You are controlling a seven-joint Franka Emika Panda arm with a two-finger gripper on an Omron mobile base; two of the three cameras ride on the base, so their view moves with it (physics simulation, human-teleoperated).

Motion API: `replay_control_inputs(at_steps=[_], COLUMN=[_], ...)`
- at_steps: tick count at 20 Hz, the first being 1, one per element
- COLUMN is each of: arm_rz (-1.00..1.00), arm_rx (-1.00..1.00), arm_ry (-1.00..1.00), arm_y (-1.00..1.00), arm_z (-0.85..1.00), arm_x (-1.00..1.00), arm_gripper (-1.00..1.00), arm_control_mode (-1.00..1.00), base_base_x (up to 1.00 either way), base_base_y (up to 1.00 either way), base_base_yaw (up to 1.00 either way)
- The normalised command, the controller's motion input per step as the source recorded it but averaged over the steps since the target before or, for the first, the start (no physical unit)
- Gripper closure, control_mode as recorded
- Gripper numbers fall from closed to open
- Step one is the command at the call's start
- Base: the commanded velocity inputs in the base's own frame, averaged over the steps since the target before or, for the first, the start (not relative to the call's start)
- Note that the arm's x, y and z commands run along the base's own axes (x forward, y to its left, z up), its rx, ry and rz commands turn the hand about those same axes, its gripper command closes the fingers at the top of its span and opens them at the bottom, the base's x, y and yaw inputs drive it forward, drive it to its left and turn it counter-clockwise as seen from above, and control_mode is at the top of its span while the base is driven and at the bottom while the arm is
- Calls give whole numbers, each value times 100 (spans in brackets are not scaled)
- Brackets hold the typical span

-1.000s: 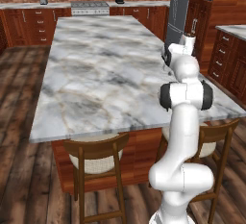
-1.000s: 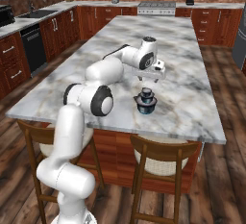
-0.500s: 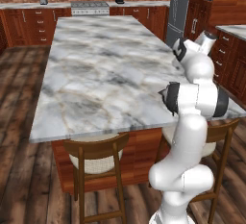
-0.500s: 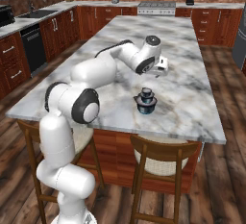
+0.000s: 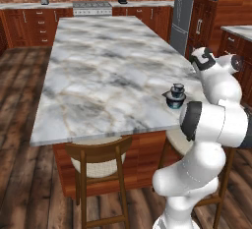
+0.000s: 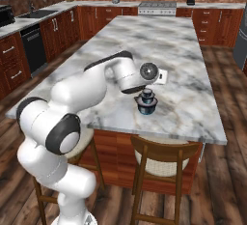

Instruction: Stack the yogurt containers by placing the smaller containers on top of the larger containers.

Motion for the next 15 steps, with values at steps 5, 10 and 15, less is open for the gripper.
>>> replay_control_inputs(at_steps=[5,10,15], arm_rz=[-4,0,1], arm_rx=[6,-1,-5], arm_ry=[-33,-21,-1], arm_y=[-13,0,0], arm_z=[13,-1,-19], arm_x=[-60,-86,-57], arm_gripper=[-100,-100,-100], arm_control_mode=[-100,-100,-100], base_base_x=[0,0,0], base_base_y=[0,0,0], base_base_yaw=[0,0,0])
